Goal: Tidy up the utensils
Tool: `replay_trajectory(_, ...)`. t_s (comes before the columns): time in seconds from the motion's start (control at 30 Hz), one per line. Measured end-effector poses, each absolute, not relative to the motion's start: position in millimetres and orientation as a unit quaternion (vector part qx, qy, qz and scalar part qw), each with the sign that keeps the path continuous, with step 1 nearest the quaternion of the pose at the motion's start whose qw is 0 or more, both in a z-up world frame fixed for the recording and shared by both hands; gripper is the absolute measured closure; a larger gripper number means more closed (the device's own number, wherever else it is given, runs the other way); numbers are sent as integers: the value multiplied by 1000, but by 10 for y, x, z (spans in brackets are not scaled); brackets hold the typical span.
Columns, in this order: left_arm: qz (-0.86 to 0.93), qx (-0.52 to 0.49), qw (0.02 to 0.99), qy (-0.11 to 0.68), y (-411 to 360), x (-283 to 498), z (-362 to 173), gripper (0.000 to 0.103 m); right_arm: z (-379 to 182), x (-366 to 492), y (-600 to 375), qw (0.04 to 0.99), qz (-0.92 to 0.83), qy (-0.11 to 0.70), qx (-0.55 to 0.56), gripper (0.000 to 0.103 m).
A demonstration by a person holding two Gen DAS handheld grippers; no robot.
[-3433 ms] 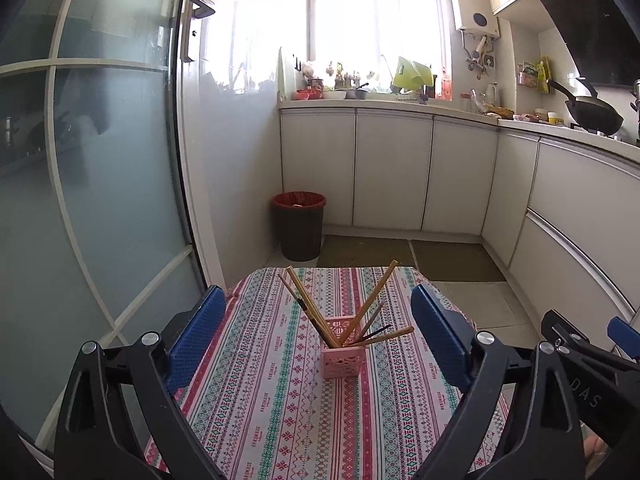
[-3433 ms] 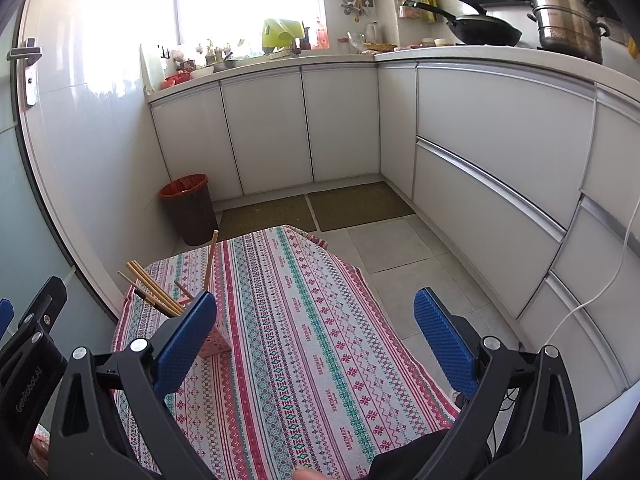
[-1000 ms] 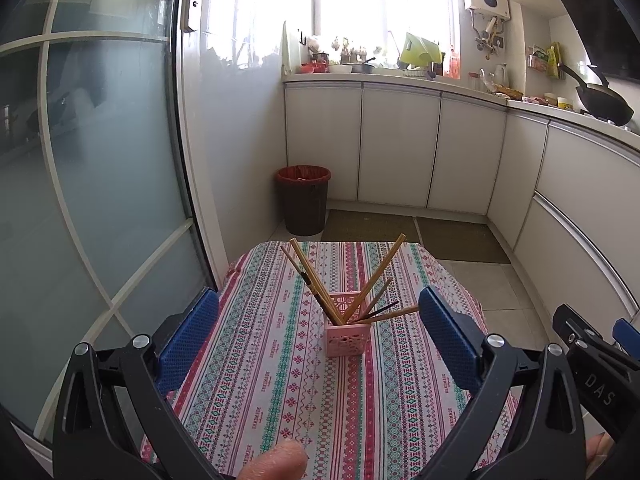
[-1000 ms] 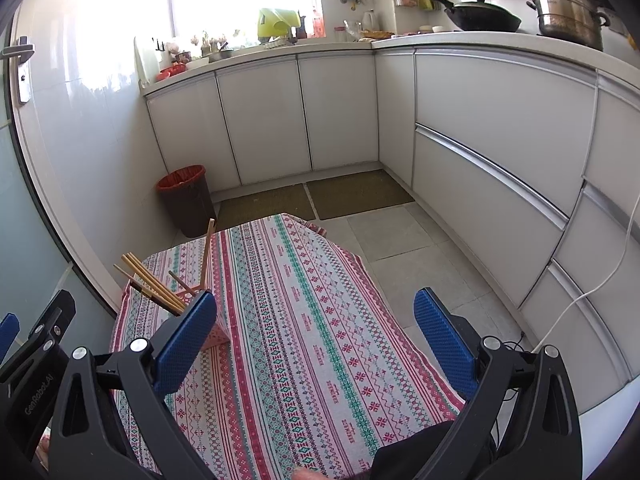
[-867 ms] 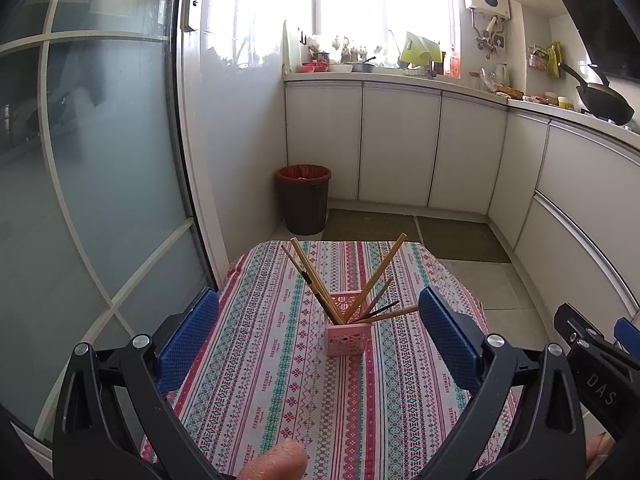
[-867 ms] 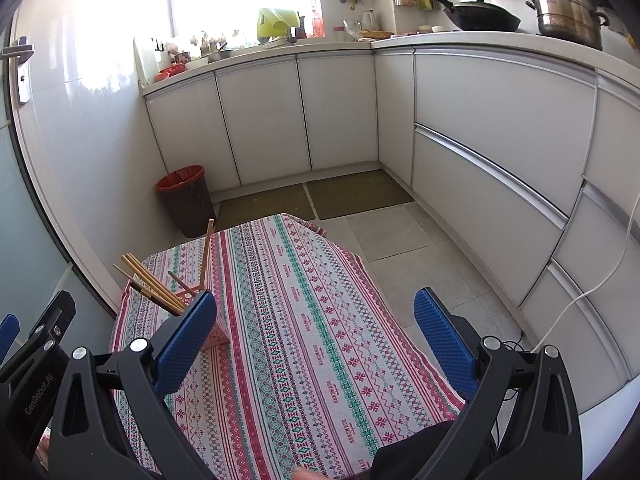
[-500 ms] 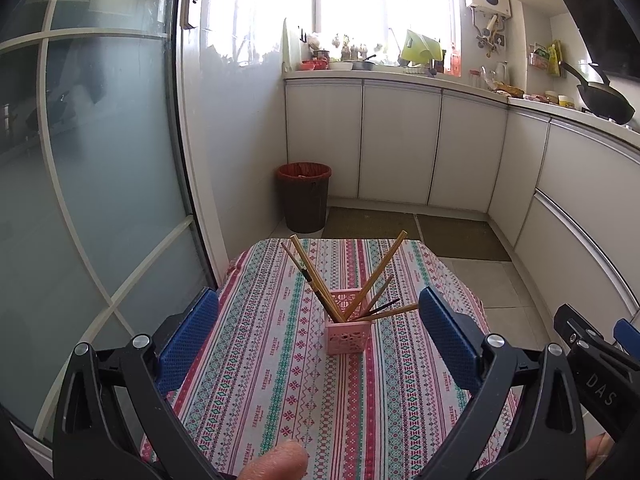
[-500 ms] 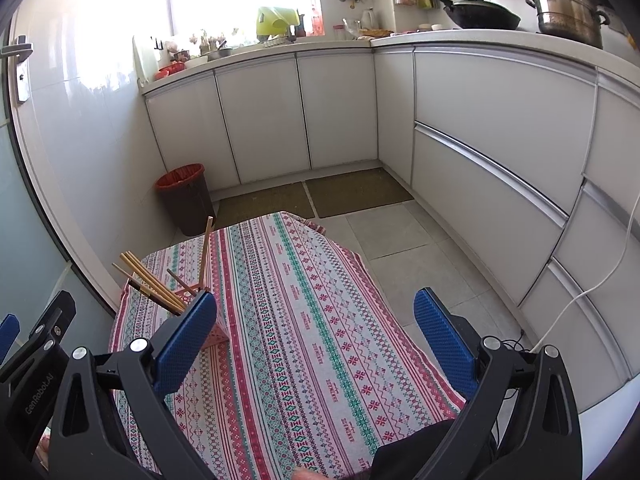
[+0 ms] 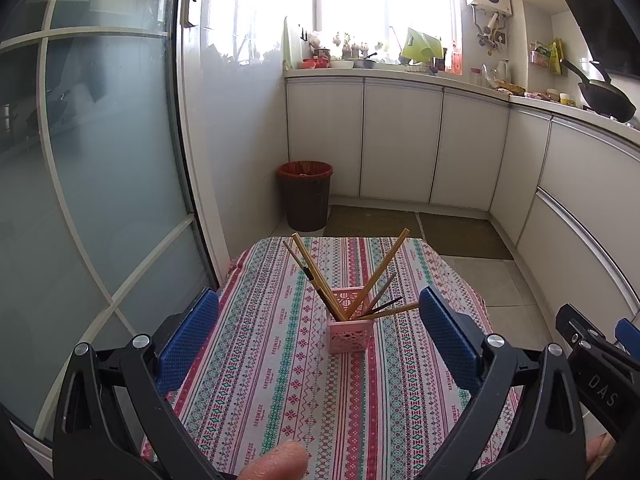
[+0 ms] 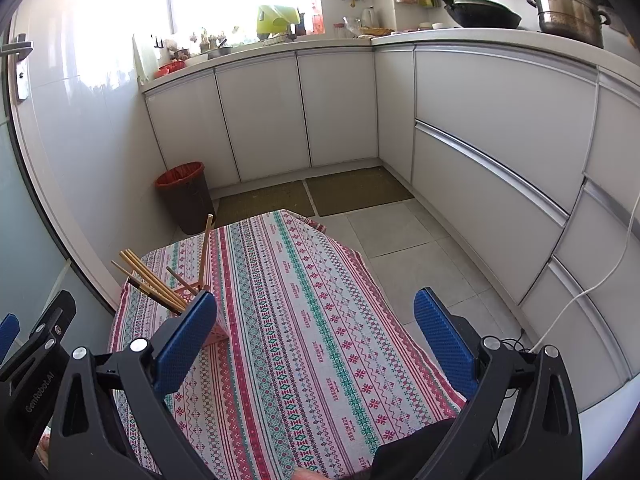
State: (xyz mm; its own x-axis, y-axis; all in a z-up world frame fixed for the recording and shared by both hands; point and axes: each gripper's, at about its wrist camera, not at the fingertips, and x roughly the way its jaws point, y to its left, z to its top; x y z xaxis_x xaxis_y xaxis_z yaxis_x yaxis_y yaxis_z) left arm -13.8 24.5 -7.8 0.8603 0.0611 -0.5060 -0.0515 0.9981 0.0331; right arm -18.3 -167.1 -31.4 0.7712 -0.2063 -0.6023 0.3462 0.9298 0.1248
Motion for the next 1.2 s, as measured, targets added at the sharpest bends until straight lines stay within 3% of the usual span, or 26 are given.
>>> replay_trajectory(1.2, 30, 24, 971, 237, 217, -162, -76, 10, -357, -159, -1659, 932, -149, 310, 116, 7)
